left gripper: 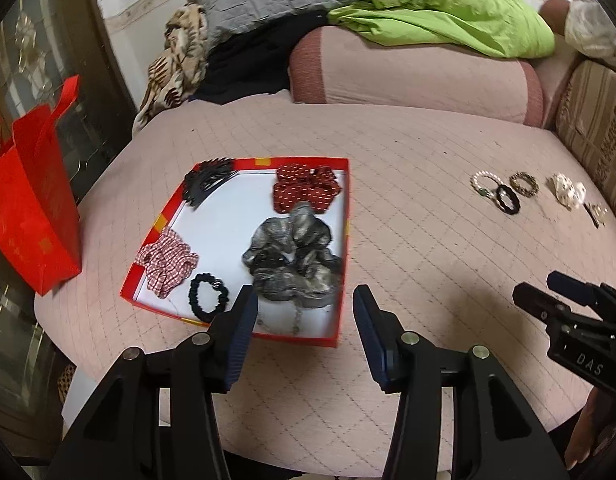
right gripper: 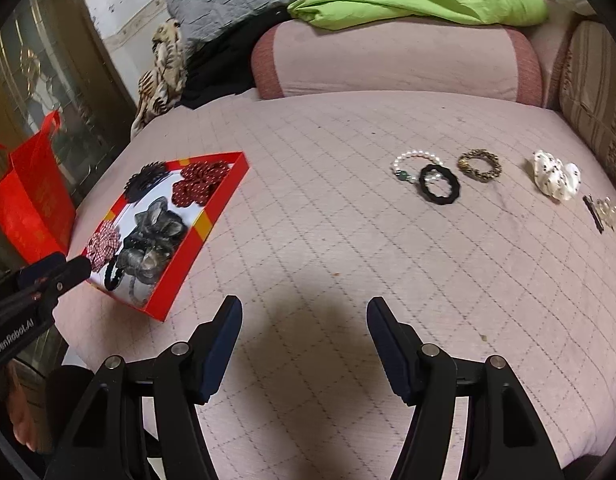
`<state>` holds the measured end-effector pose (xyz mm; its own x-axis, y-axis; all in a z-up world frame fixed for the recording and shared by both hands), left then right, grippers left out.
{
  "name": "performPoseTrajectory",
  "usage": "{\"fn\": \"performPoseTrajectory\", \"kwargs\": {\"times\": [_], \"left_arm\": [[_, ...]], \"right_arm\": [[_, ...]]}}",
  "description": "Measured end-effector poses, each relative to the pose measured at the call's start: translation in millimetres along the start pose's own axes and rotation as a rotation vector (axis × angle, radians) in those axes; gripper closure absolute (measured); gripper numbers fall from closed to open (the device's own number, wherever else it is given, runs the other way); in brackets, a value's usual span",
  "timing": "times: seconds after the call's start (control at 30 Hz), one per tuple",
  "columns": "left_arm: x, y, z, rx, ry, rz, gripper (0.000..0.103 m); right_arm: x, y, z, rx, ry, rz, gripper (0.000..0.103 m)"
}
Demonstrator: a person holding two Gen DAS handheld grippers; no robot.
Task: Organize jewelry
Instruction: 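Move left gripper to the pearl bracelet while right gripper approaches the leopard-print hair tie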
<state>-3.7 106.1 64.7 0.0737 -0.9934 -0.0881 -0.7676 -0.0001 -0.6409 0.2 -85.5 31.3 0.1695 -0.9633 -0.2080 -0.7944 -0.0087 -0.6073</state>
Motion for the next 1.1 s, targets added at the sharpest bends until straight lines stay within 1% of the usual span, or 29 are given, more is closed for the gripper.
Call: {"fn": "performPoseTrajectory", "kwargs": {"times": [0.23,0.4,0.73,0.87,1.1], "left_arm": [[28.0,-0.3,-7.1,0.012,0.004,0.057,0.051],[46.7,0.4,-8.9,0.009,0.01,0.098,0.051],[86.9,7.1,-2.3,-0.023,0.033,0.175,0.05],[102.5,3.3,5.6,-0.048,0.069,0.171,0.049],[136.8,-13.7,29.3,-0.079,0.14,0.161,0.049]], "right_arm": [[26.8,3.3,-6.4,0.013,0.014,0.054,0.032],[47.7,6.1,-11.8,0.019,0.025,0.102,0.032],[89.1,12.7,-18.5,0.031,0.056,0.163,0.032],[107.3,17.0,-16.9,0.026,0.074,0.184,0.032],[143.2,18.4,-12.2,0.014,0.126,0.199,0.032]]}}
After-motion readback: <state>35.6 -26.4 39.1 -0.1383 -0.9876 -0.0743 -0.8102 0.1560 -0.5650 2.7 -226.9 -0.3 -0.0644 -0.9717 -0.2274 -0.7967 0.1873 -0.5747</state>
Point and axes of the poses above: each gripper's, at about its wrist camera, not at the fingertips, and z roughly the way its jaws point, x to its right, y to its underside, the point moved 10 cm from there along z, roughly the way its jaws point, and after that the axes turned 5 degrees about -z, right-handed, at the moved point
